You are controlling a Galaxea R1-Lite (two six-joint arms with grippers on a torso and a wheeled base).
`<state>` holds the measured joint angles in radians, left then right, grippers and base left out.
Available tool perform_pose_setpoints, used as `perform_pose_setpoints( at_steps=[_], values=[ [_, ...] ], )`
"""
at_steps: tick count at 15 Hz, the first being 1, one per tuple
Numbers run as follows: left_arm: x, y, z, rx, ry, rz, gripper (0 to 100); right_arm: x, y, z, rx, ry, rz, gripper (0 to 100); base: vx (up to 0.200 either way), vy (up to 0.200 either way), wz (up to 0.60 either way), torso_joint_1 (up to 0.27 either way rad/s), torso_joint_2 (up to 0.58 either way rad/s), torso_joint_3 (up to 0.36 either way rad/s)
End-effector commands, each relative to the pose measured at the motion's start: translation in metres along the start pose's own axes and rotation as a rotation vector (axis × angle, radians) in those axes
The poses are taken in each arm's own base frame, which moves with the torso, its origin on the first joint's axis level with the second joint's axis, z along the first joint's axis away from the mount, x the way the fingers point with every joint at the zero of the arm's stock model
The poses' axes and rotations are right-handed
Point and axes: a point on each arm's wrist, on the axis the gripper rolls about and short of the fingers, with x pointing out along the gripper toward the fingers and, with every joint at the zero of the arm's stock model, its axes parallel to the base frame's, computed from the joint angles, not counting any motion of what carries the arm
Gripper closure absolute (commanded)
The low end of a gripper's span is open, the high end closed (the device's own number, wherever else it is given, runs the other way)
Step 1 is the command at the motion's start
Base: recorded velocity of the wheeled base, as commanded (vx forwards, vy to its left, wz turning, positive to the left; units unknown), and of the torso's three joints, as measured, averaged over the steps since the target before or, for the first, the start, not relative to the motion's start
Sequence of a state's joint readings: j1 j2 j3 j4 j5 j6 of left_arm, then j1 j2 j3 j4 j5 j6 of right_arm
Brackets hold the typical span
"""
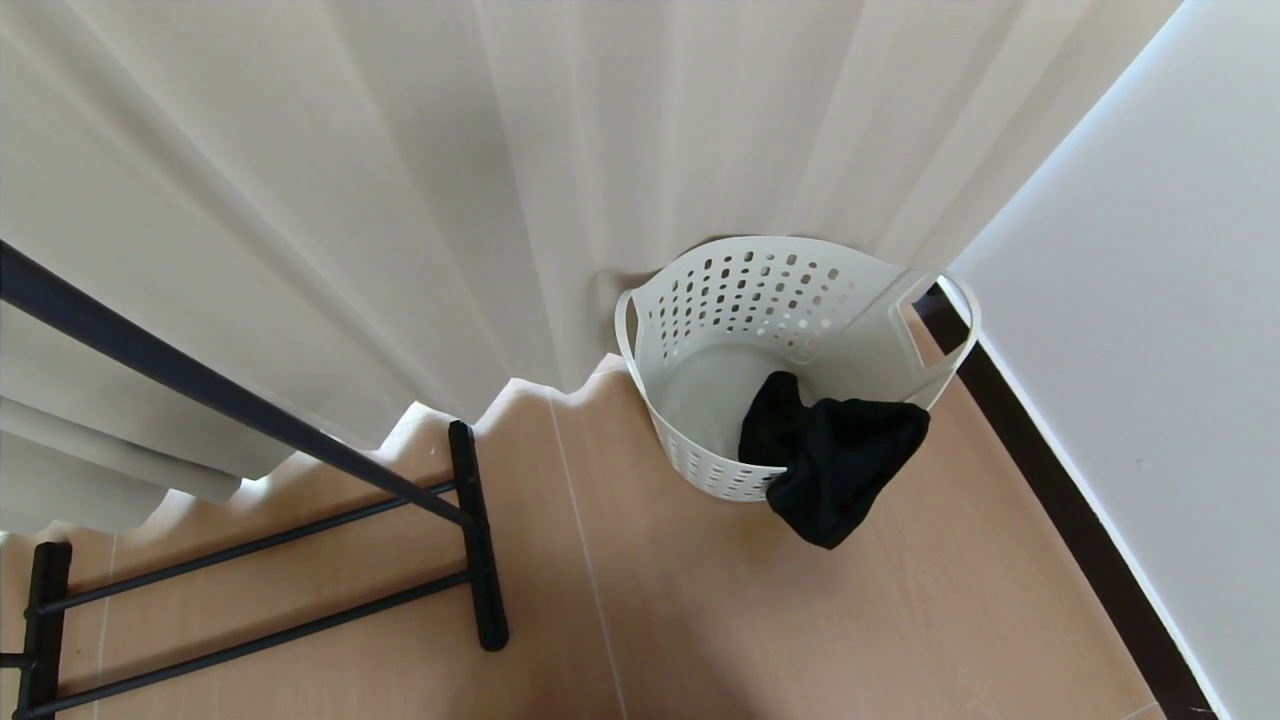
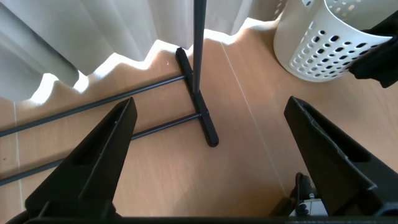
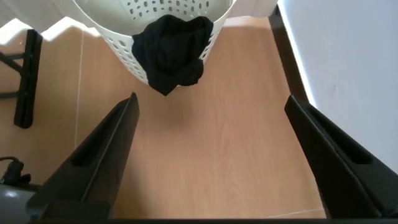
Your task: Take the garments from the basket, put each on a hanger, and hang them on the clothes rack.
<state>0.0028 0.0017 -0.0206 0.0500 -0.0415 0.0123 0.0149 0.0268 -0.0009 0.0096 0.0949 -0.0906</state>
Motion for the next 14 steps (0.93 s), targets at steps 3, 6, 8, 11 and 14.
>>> perform_pose_setpoints(
  at_steps=[3, 6, 8, 11, 14],
  values=[
    [0.000, 0.000, 0.000, 0.001, 0.001, 0.000, 0, 0.034, -0.003, 0.024, -0.026, 0.232, 0.179, 0, 0.000, 0.000, 0.00, 0.000, 0.00, 0.000],
    [0.000, 0.000, 0.000, 0.000, 0.001, 0.000, 0, 0.071, -0.002, 0.061, -0.110, 0.331, 0.239, 0, 0.000, 0.000, 0.00, 0.000, 0.00, 0.000],
    [0.000, 0.000, 0.000, 0.000, 0.001, 0.000, 0, 0.096, -0.002, 0.080, -0.211, 0.360, 0.261, 0, 0.000, 0.000, 0.00, 0.000, 0.00, 0.000],
    [0.000, 0.000, 0.000, 0.001, 0.001, 0.000, 0, 0.160, 0.001, 0.120, -0.373, 0.373, 0.298, 0, 0.000, 0.000, 0.00, 0.000, 0.00, 0.000],
    [0.000, 0.000, 0.000, 0.001, 0.001, 0.000, 0, 0.199, 0.002, 0.139, -0.511, 0.354, 0.323, 0, 0.000, 0.000, 0.00, 0.000, 0.00, 0.000]
  ],
)
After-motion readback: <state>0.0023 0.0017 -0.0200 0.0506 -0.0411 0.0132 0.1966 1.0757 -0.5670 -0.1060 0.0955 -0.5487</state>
